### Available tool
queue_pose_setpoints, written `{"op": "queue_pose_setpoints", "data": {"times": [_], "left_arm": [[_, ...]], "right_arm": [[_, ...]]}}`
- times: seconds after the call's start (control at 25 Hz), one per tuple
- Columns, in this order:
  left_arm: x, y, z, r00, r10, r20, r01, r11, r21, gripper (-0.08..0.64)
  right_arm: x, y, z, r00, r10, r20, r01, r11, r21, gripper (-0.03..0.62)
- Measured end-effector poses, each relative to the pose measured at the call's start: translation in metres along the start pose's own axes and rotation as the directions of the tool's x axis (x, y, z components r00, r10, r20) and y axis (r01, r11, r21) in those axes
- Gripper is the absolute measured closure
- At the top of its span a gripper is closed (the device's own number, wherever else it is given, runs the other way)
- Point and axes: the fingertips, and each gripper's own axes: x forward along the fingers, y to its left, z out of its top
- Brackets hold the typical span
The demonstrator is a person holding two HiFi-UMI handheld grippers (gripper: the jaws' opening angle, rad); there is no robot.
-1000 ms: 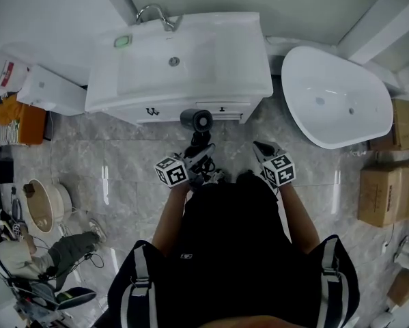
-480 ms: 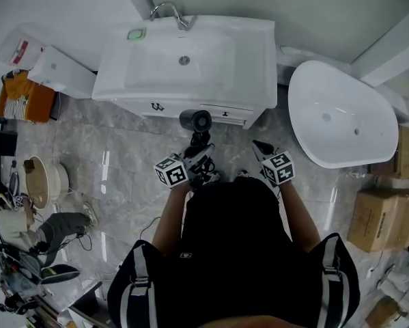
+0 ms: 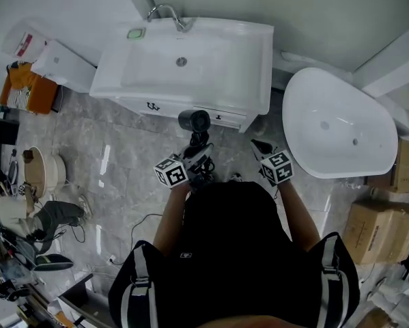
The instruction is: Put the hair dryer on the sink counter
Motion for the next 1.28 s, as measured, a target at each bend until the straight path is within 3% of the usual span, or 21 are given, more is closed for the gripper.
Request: {"op": "queue_pose_setpoints", "data": {"times": [0.32,0.76,1.28], "left_arm": [[0.025,-0.010,-0.012,1.000,0.009,0.006,-0.009,1.000,0.006,0.325],[0.063,-0.003,0.000,0.998,-0.025,-0.062,0.027,0.999,0.037,0.325],[0.126,0.047,0.042,0.979,-0.058,-0.195,0.069,0.996,0.050,0.325]], "right_arm": [[-0.013,-0.022,-0.010,1.000,0.009,0.002,-0.009,1.000,-0.001,0.534],[-0.008,-0.050,-0.005,0.999,-0.029,0.020,0.028,0.999,0.040,0.534],[0.040,-0.098,0.046,0.995,-0.092,0.025,0.090,0.993,0.081,0.534]]}}
